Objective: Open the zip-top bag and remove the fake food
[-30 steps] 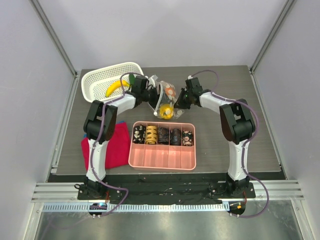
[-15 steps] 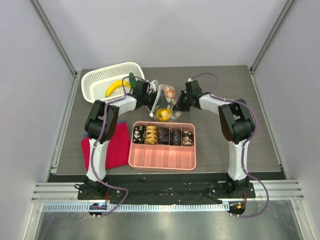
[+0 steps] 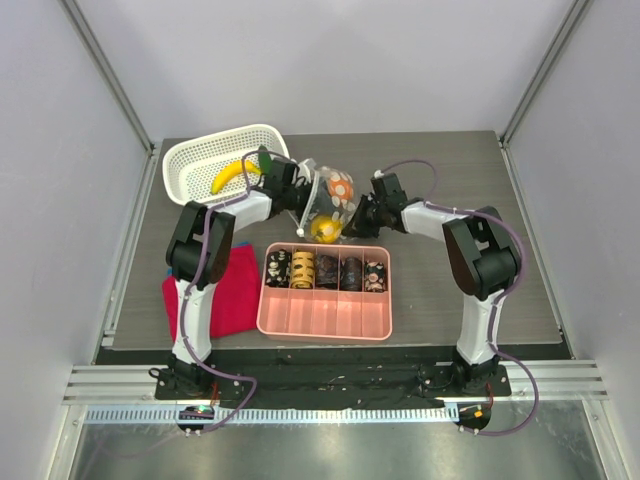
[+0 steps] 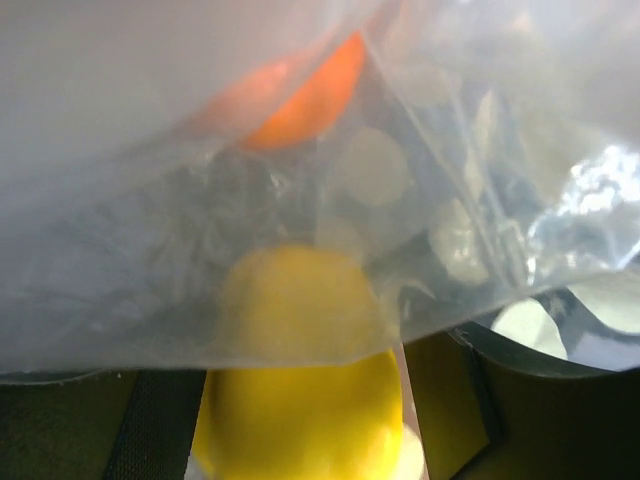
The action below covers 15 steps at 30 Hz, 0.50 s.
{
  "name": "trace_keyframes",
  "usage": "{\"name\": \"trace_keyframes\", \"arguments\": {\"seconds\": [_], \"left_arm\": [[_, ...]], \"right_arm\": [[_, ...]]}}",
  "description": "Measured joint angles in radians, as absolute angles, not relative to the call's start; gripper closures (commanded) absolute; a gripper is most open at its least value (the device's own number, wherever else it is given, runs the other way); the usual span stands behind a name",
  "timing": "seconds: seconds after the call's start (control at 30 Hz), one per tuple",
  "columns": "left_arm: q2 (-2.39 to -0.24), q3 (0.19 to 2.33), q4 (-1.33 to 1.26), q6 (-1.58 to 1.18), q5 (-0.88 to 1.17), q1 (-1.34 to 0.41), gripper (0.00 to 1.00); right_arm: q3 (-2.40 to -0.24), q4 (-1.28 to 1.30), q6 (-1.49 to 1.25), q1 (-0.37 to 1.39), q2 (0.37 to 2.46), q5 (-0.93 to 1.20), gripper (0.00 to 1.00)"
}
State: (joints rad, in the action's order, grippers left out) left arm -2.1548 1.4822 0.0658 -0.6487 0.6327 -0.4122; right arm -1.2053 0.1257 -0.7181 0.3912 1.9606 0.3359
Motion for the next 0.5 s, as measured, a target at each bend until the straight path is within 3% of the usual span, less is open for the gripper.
{"name": "trace_keyframes", "arguments": {"seconds": [0.4,0.5], "left_arm": [[-2.146,1.482,0.163,-0.553,0.593,-0.408,0.27],[-2.141,1.469,0.166,-0.543,0.607,-0.41,0.3]], "right_arm": [[-1.167,-0.103,-0.893,0.398,2.009,0.424,0.99],[-1.179,-0.121,-0.906,0.379,2.025,0.426,0.99]]}}
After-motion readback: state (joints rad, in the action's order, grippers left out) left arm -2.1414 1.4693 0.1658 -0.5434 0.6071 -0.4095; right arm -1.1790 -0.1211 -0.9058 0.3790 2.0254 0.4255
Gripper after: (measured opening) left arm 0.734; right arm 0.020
